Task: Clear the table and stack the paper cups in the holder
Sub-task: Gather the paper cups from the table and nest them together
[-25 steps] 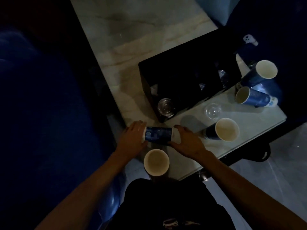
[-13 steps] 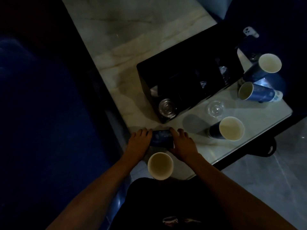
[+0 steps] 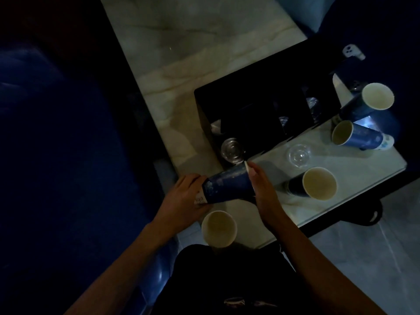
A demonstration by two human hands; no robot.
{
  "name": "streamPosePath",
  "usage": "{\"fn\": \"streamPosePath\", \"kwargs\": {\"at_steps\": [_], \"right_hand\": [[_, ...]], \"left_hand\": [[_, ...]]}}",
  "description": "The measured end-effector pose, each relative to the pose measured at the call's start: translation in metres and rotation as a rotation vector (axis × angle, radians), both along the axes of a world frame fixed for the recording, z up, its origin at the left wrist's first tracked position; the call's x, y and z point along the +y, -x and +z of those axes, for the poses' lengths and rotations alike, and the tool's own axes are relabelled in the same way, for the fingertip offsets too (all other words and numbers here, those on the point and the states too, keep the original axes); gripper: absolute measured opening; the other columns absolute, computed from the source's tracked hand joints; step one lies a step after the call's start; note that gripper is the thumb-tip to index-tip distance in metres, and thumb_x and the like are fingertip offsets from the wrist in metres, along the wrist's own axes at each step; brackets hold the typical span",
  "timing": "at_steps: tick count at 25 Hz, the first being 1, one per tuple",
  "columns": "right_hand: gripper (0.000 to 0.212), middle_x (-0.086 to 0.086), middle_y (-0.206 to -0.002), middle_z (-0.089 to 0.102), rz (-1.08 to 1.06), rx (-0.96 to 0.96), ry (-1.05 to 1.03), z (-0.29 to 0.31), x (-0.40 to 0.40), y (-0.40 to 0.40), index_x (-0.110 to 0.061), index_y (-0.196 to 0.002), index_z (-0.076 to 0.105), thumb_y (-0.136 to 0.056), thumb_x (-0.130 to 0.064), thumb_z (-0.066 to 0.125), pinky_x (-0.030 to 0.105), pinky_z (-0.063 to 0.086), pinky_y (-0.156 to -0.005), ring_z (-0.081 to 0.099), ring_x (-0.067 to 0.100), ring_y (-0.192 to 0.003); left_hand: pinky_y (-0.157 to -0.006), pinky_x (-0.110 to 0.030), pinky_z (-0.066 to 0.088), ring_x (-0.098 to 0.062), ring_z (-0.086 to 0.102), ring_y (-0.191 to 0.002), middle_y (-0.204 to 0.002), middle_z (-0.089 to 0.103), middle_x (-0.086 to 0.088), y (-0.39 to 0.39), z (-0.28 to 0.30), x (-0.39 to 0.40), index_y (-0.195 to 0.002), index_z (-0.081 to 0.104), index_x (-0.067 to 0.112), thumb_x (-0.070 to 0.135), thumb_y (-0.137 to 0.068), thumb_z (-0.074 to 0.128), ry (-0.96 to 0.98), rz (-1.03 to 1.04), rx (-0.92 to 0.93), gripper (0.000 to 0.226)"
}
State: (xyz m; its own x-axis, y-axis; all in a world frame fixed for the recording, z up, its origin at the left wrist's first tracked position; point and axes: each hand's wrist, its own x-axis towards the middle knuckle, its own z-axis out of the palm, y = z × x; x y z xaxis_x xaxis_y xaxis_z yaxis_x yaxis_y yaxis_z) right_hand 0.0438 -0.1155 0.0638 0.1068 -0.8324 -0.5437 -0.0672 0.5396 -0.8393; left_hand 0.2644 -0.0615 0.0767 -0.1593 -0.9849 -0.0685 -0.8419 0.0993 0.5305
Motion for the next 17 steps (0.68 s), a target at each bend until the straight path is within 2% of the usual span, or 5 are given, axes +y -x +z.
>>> {"fn": "streamPosePath", "kwargs": {"at_steps": [5, 8, 10, 13, 17], "right_hand": [[0.035, -0.003, -0.124, 0.066, -0.173, -0.085, 0.008, 0.024, -0.010, -0.004, -0.051, -0.103, 0.070, -0.071, -0.065, 0.063, 0.047, 0.059, -0.090, 0.065, 0.020, -0.111], [0.033, 0.002, -0.116, 0.073, -0.382, -0.221, -0.083, 0.030, -0.020, 0.006, -0.041, -0.108, 0.071, -0.079, -0.054, 0.063, 0.042, 0.060, -0.077, 0.072, 0.021, -0.102], [0.027, 0.001, -0.106, 0.078, -0.467, -0.326, -0.123, 0.032, -0.023, 0.015, -0.036, -0.104, 0.074, -0.087, -0.051, 0.059, 0.040, 0.060, -0.073, 0.075, 0.019, -0.095], [0.028, 0.002, -0.103, 0.079, -0.477, -0.385, -0.122, 0.032, -0.017, 0.020, -0.033, -0.096, 0.078, -0.088, -0.051, 0.058, 0.041, 0.060, -0.074, 0.076, 0.020, -0.095], [0.041, 0.007, -0.113, 0.076, -0.474, -0.396, -0.143, 0.033, -0.002, 0.028, -0.024, -0.117, 0.068, -0.088, -0.051, 0.059, 0.043, 0.060, -0.076, 0.074, 0.025, -0.103]], "left_hand": [[-0.090, -0.034, 0.052, -0.020, 0.057, -0.112, -0.124, 0.058, 0.000, 0.022, 0.016, 0.008, -0.127, 0.059, 0.014, 0.032, -0.076, 0.081, -0.048, 0.228, 0.190, 0.059], [-0.094, -0.017, 0.051, -0.008, 0.059, -0.121, -0.135, 0.057, 0.000, 0.022, 0.008, 0.024, -0.138, 0.051, 0.015, 0.013, -0.095, 0.059, -0.158, 0.558, 0.579, 0.044], [-0.093, -0.007, 0.047, -0.011, 0.058, -0.126, -0.140, 0.057, -0.006, 0.012, -0.013, 0.045, -0.141, 0.050, 0.017, -0.004, -0.097, 0.050, -0.227, 0.637, 0.606, 0.049], [-0.106, -0.025, 0.045, -0.026, 0.051, -0.136, -0.149, 0.050, -0.009, 0.006, -0.053, 0.084, -0.149, 0.037, 0.022, 0.004, -0.088, 0.067, -0.411, 0.457, 0.352, 0.070], [-0.112, -0.050, 0.043, -0.022, 0.046, -0.139, -0.153, 0.042, -0.002, 0.037, -0.082, 0.111, -0.155, 0.011, 0.029, 0.046, -0.060, 0.092, -0.522, 0.366, 0.594, 0.126]]}}
